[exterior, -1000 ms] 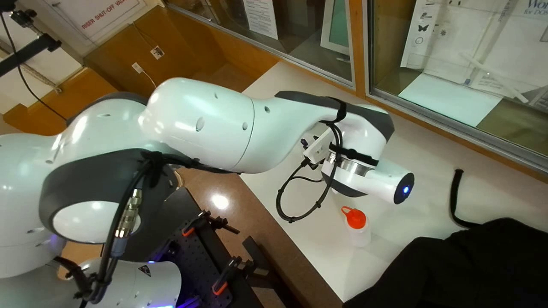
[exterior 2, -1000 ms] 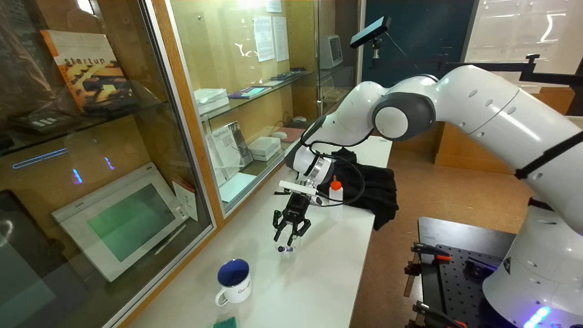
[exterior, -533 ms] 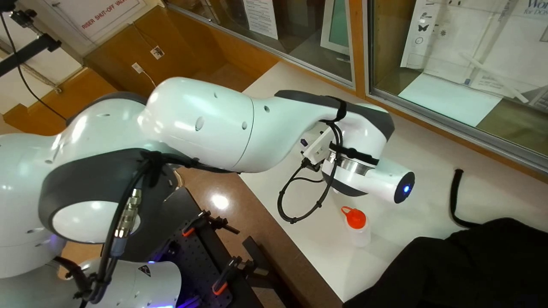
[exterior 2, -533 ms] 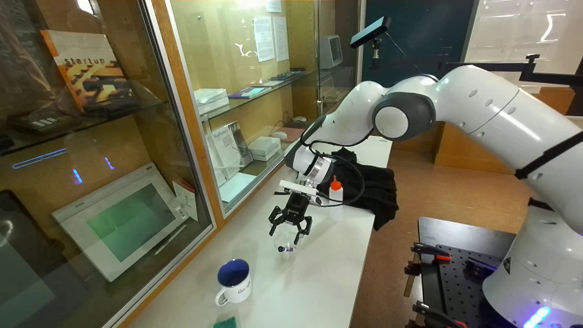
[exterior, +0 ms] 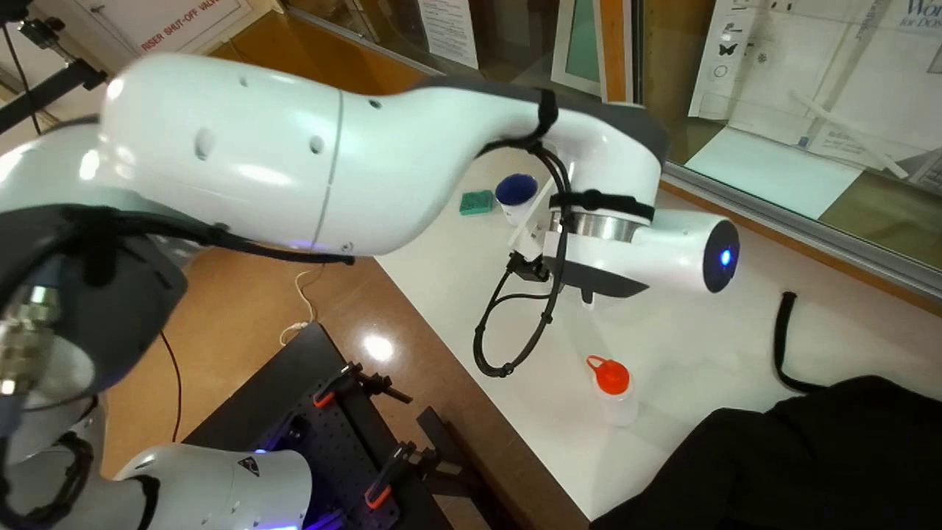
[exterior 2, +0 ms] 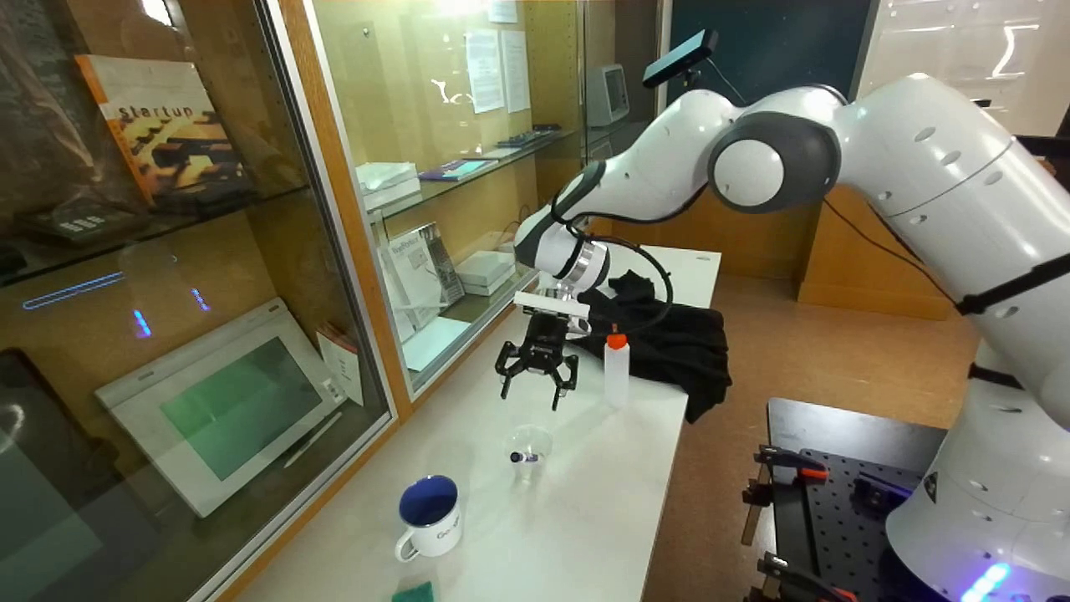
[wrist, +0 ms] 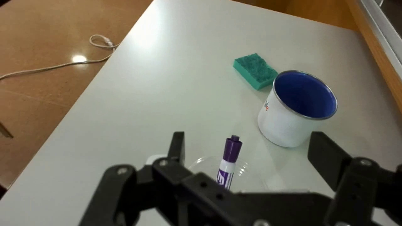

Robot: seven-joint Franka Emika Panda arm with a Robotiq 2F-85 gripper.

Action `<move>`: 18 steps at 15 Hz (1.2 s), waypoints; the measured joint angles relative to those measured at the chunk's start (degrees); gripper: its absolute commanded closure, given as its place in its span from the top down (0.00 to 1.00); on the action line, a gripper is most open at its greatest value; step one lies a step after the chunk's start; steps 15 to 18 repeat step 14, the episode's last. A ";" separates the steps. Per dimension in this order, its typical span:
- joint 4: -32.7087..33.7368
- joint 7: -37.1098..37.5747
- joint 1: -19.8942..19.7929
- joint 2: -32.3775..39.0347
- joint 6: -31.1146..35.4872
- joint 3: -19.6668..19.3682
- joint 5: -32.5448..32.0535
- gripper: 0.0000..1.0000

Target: Put the cup upright, then put the marker in the cup

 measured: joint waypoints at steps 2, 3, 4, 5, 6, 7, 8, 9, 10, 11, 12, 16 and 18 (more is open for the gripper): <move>-1.92 0.09 1.29 -4.93 0.01 -1.14 -4.54 1.00; -2.83 0.18 1.91 -7.24 0.06 -1.63 -6.63 1.00; -3.75 0.36 2.56 -9.63 0.22 -2.11 -8.84 1.00; -4.56 0.73 3.11 -11.76 0.53 -2.42 -10.86 1.00; -5.32 1.17 3.56 -13.71 0.96 -2.55 -12.73 1.00; -6.03 1.48 3.93 -15.44 1.39 -2.56 -14.46 1.00; -6.71 2.22 4.31 -17.05 1.83 -2.55 -16.07 1.00; -7.31 2.72 4.68 -18.41 2.25 -2.54 -17.48 1.00; -7.89 3.39 5.04 -19.64 2.82 -2.49 -18.82 1.00; -8.40 3.71 5.36 -20.60 3.34 -2.46 -19.93 1.00; -8.83 4.19 5.62 -21.42 3.76 -2.41 -20.97 1.00; -9.48 4.55 5.90 -22.39 4.26 -2.29 -21.62 1.00; -9.48 4.55 5.90 -22.39 4.26 -2.29 -21.62 1.00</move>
